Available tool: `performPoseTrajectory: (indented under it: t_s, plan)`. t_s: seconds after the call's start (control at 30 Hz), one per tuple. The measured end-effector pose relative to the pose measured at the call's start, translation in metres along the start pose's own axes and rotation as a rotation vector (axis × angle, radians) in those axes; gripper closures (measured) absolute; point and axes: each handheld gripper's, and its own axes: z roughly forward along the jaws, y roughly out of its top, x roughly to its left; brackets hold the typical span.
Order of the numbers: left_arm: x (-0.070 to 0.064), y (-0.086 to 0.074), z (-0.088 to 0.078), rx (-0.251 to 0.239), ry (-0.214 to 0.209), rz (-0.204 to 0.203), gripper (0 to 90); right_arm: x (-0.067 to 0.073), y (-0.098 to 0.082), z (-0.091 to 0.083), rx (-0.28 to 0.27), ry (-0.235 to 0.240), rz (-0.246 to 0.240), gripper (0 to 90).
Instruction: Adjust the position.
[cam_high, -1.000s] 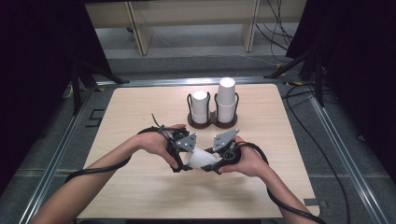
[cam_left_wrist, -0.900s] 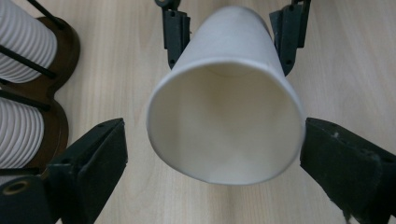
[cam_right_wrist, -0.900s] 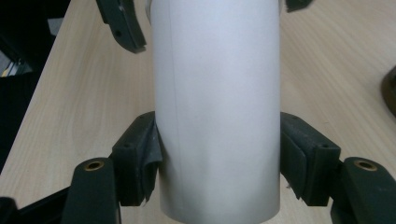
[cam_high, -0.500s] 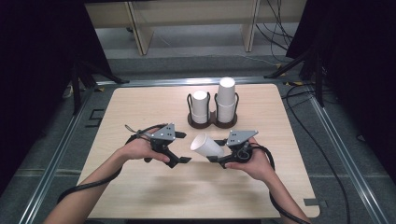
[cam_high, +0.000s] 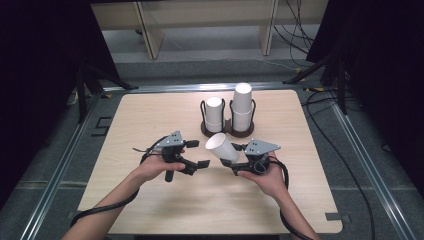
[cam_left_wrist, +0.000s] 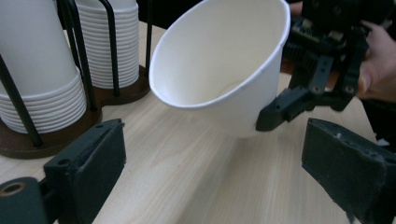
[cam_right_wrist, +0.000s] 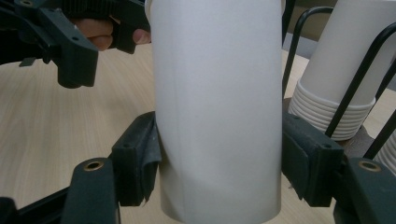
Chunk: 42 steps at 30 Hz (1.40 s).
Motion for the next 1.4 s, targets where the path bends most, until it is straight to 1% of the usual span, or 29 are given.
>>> performPoseTrajectory:
  t_s: [0.03,0.07,0.1,0.17,0.2,0.23,0.27,0.33,0.4,0.47,0.5,0.53,0.57,0.6,0.67,0.7,0.73,0.77,0.83,0.87,0.93,1.03,1.07,1.13,1.2,1.23,1.27,1.33,1.4]
  plan:
    - [0.000,0.000,0.001,-0.010,-0.009,-0.010,6.2,0.000,0.000,0.001,-0.004,-0.003,0.002,34.2]
    - [0.000,0.001,0.002,-0.018,-0.002,-0.023,6.1,0.001,-0.001,0.002,-0.020,-0.014,0.008,34.2]
    - [0.000,0.001,0.003,-0.025,0.004,-0.030,6.2,0.000,-0.001,0.002,-0.015,-0.013,0.010,34.1]
    - [0.001,0.003,0.006,-0.047,-0.005,-0.057,6.1,0.001,-0.002,0.005,-0.039,0.006,0.021,34.1]
    - [0.001,0.003,0.007,-0.059,-0.013,-0.072,6.1,0.001,-0.002,0.005,-0.035,-0.005,0.024,34.1]
    - [0.001,0.005,0.007,-0.050,-0.007,-0.080,6.1,0.001,-0.003,0.005,-0.034,-0.009,0.024,34.1]
    - [0.001,0.005,0.009,-0.058,-0.008,-0.084,6.1,0.002,-0.003,0.006,-0.045,-0.035,0.023,34.1]
    - [0.001,0.006,0.011,-0.072,-0.022,-0.096,6.1,0.001,-0.003,0.005,-0.046,-0.038,0.025,34.1]
    - [0.001,0.008,0.013,-0.075,-0.017,-0.092,6.0,0.001,-0.003,0.006,-0.044,-0.023,0.023,34.1]
    - [0.002,0.009,0.015,-0.064,-0.012,-0.095,6.0,0.000,-0.003,0.006,-0.047,-0.043,0.002,34.1]
    - [0.002,0.009,0.015,-0.061,-0.006,-0.098,5.8,0.001,-0.003,0.006,-0.046,-0.038,0.021,34.1]
    - [0.002,0.008,0.017,-0.074,-0.019,-0.106,5.9,0.001,-0.002,0.005,-0.042,-0.038,0.015,34.0]
    - [0.001,0.009,0.018,-0.065,-0.010,-0.113,5.7,0.002,-0.002,0.005,-0.043,-0.028,0.027,34.1]
    - [0.002,0.008,0.019,-0.072,-0.019,-0.116,5.3,0.001,-0.002,0.006,-0.048,-0.010,0.016,34.0]
    - [0.001,0.008,0.021,-0.069,-0.017,-0.131,5.3,0.000,-0.001,0.006,-0.053,-0.017,0.014,34.0]
    - [0.002,0.008,0.023,-0.085,-0.030,-0.140,5.1,0.001,-0.001,0.004,-0.041,-0.031,0.011,34.1]
    - [0.001,0.008,0.023,-0.082,-0.022,-0.146,4.9,-0.001,0.000,0.004,-0.052,-0.044,-0.024,34.1]
    - [0.001,0.008,0.024,-0.086,-0.029,-0.156,4.9,-0.002,0.000,0.004,-0.055,-0.046,-0.025,34.1]
    - [0.001,0.008,0.025,-0.098,-0.033,-0.170,4.5,-0.001,0.000,0.004,-0.056,-0.047,-0.016,34.1]
    - [0.000,0.008,0.025,-0.100,-0.035,-0.176,4.5,0.002,-0.001,0.005,-0.054,-0.053,0.025,34.1]
    - [0.000,0.009,0.026,-0.101,-0.027,-0.181,4.3,0.001,-0.001,0.005,-0.061,-0.055,0.016,34.1]
    - [0.002,0.008,0.027,-0.113,-0.039,-0.183,3.9,0.002,-0.001,0.007,-0.064,-0.051,0.018,34.1]
    - [0.002,0.009,0.026,-0.105,-0.030,-0.186,4.0,0.002,0.000,0.007,-0.063,-0.028,0.010,34.1]
    - [0.002,0.009,0.026,-0.105,-0.024,-0.186,3.7,0.002,0.001,0.007,-0.058,-0.045,0.002,34.2]
    - [0.003,0.008,0.027,-0.117,-0.037,-0.195,3.6,0.003,0.002,0.008,-0.062,-0.038,0.009,34.1]
    - [0.003,0.008,0.027,-0.111,-0.025,-0.197,3.5,0.002,0.002,0.009,-0.078,-0.044,0.001,34.1]
    - [0.003,0.008,0.027,-0.109,-0.021,-0.197,3.5,0.002,0.002,0.009,-0.076,-0.033,0.002,34.1]
    - [0.003,0.007,0.028,-0.114,-0.021,-0.200,3.4,0.003,0.003,0.008,-0.070,-0.047,-0.004,34.1]
    - [0.002,0.007,0.029,-0.119,-0.026,-0.214,3.4,0.004,0.003,0.009,-0.069,-0.038,0.012,34.2]
